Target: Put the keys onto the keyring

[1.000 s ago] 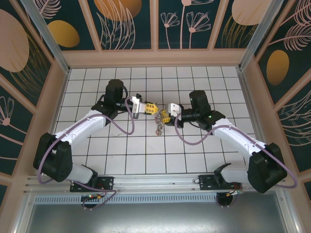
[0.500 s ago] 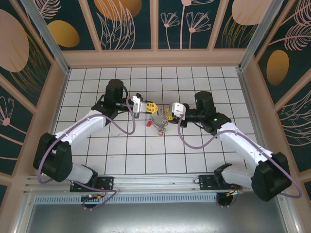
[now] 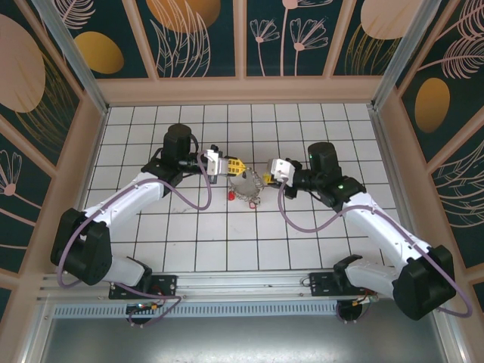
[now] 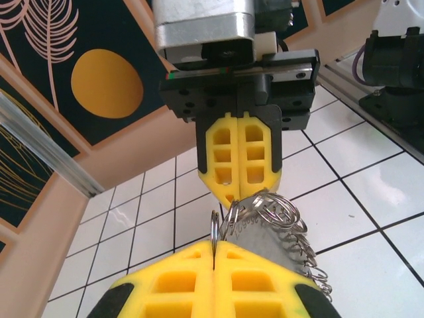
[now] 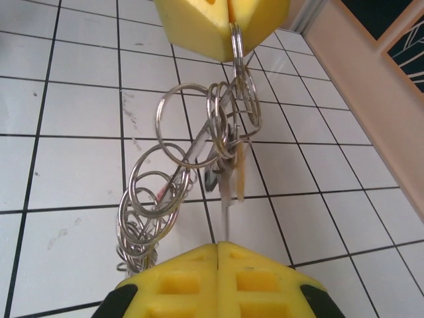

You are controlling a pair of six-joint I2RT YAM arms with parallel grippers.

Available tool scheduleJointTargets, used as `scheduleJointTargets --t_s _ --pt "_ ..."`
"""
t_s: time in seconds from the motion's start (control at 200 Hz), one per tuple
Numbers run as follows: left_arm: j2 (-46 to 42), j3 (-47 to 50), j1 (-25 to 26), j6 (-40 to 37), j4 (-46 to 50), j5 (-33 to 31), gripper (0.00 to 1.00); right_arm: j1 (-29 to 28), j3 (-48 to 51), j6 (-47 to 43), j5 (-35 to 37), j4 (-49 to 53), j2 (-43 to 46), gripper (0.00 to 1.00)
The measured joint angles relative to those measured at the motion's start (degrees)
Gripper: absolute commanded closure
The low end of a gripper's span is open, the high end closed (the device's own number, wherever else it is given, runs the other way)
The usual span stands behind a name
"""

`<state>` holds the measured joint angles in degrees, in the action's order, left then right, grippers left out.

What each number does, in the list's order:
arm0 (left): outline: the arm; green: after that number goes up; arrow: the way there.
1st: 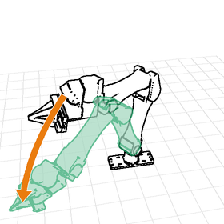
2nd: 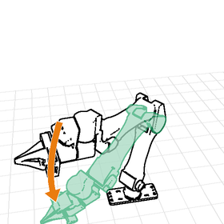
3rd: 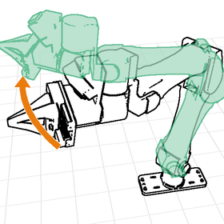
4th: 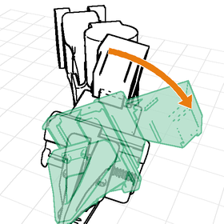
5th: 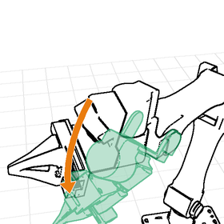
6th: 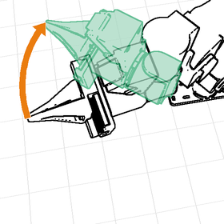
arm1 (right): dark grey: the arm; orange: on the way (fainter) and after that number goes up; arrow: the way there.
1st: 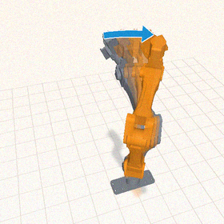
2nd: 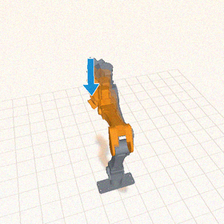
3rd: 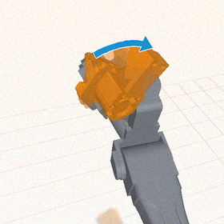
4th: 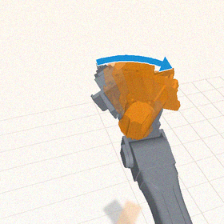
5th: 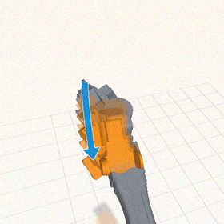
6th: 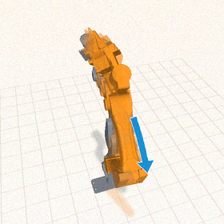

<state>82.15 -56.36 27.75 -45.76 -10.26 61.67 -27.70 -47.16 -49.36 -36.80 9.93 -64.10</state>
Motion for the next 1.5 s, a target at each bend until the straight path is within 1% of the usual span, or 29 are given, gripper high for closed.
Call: scheduleJointTargets --t_s 0.225,0.26,0.295,0.455,0.566,0.636,0.686,0.821,0.986,1.176,1.501 --pt "0.0 0.0 0.0 -0.7 0.7 -0.4 1.0 0.0 -2.1 -1.1 0.3 1.6 0.0 1.0" --pt "0.0 0.0 0.0 -0.7 0.7 -0.4 1.0 0.0 -2.1 -1.2 0.3 1.7 0.0 0.85" --pt "0.0 0.0 0.0 -0.7 0.7 -0.2 1.0 0.2 -2.1 -1.1 0.2 1.9 0.0 0.8" --pt "0.0 0.0 0.0 -0.7 0.6 1.8 1.0 1.1 0.2 0.0 -0.7 -0.4 0.9 0.68" --pt "0.0 0.0 0.0 -0.7 0.7 3.7 1.0 0.9 1.6 0.5 -0.8 -1.8 1.1 0.66" --pt "0.0 0.0 0.0 -0.7 0.7 4.8 1.0 0.9 1.7 0.6 -0.8 -2.6 1.1 0.57" --pt "0.0 -0.1 0.0 -0.7 0.7 5.5 1.0 0.8 1.8 0.9 -0.9 -3.5 1.1 0.53" --pt "0.0 -0.5 0.0 -0.7 0.6 6.6 1.0 -0.4 2.1 1.4 -1.7 -5.3 1.1 0.51" --pt "0.0 -0.7 0.0 -0.5 0.6 7.2 1.0 -2.3 3.3 2.1 -3.2 -7.5 1.0 0.55" --pt "0.0 -1.2 0.0 -0.5 0.5 7.2 1.0 -2.8 4.9 3.5 -5.7 -10.2 0.9 0.54" --pt "0.0 -1.4 0.2 1.2 -1.1 7.1 1.0 -5.8 6.7 8.0 -6.1 -17.9 -1.7 0.54"
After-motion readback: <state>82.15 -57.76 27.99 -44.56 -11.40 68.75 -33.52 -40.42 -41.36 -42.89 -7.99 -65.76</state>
